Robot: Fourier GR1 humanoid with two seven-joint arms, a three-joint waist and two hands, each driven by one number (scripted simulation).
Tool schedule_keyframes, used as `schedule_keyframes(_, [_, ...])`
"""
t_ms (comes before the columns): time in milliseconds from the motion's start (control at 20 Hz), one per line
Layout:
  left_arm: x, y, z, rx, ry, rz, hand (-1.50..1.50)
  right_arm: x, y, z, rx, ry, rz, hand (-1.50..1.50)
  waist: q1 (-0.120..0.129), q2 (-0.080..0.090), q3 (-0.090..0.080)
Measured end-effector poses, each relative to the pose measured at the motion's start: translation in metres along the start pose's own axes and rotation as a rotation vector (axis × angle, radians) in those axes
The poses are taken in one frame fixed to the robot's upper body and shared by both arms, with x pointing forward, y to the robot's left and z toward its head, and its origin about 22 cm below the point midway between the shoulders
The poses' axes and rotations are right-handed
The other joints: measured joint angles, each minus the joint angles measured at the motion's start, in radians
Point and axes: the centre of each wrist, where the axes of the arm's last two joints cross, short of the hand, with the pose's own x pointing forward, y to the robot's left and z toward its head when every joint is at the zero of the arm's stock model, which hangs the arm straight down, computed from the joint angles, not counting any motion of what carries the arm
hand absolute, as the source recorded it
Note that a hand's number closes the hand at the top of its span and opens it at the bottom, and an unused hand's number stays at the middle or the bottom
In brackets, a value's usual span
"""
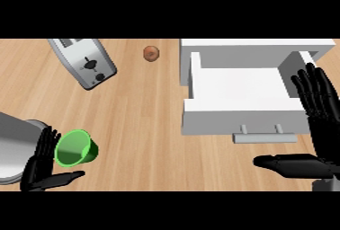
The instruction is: Pick up the cup, place it into the drawer and close the drawer
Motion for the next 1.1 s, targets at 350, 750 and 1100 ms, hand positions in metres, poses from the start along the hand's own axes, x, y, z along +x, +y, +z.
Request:
schedule_keyframes(350, [-0.002, 0.0, -0.004, -0.008, 0.011, -0.006, -1.5, 0.002, 0.002, -0.004, 0.012, -0.004, -0.012, -1.5, -0.004, 0.002, -0.002])
schedule_keyframes(750, [0.0, -0.01, -0.017, -0.023, -0.004, 0.021, -1.5, -0.002, 0.004, 0.003, 0.014, -0.001, -0.014, -1.5, -0.007, 0.004, -0.003])
schedule_keyframes(1100, [-0.006, -0.027, -0.017, -0.066, -0.002, 0.089, -1.5, -0.001, 0.003, -0.001, 0.018, 0.004, -0.011, -1.5, -0.005, 0.004, -0.003])
